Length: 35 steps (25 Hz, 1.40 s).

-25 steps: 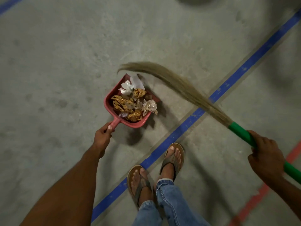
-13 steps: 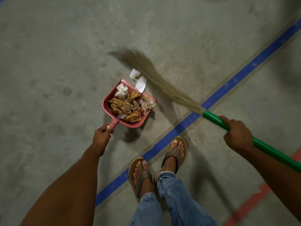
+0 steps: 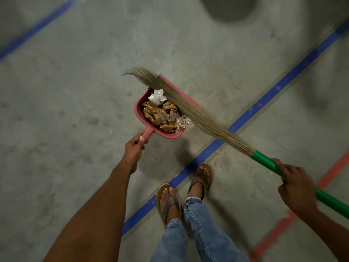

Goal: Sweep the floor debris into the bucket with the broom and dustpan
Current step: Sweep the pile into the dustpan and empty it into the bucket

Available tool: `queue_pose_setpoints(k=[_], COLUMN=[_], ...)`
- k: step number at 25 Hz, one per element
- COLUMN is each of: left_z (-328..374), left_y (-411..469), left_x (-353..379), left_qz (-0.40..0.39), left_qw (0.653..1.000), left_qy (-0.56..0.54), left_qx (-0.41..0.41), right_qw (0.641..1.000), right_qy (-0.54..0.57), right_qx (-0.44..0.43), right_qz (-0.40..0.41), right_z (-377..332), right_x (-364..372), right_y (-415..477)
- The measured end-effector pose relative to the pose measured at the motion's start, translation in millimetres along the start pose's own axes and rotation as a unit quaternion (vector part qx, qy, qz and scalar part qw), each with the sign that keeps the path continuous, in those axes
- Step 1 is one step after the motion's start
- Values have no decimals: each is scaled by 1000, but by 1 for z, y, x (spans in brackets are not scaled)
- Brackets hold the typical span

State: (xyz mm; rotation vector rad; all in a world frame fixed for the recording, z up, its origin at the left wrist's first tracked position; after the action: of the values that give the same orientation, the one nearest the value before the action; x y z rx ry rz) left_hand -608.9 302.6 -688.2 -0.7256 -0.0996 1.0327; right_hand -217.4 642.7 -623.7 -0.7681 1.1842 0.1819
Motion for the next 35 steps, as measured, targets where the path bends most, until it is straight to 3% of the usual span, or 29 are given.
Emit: queue_pose_setpoints(k=[12,18,28,35], left_z=[288,412,616,756], left_y=[-61,10,151,257], left_x=[-5,21,55,128], left_qz=[7,6,-33,-55], left_qw=[999,999,998,996], left_qy=[15,27,34,24], left_qx=[-41,35,44,70], right_qw=[998,990,960,927], right_qy=[48,117,213,310], right_qx=[38,80,176,209], right_qz=[30,27,37,15], right_z=[51,45,-4,14], right_x=[-270,-350,-496,-591], right_y=[14,78,200,333])
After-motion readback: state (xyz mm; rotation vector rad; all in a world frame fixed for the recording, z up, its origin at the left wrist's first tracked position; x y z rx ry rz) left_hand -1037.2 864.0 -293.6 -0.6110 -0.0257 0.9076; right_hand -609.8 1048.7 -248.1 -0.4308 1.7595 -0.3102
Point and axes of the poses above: each hand's wrist, its own y-axis towards the middle knuckle, its own x-axis out of the palm, z = x × y, the point moved 3 cm from there along y, towards the middle knuckle, and after that the axes turned 8 degrees about x, right-handed, at the moved point
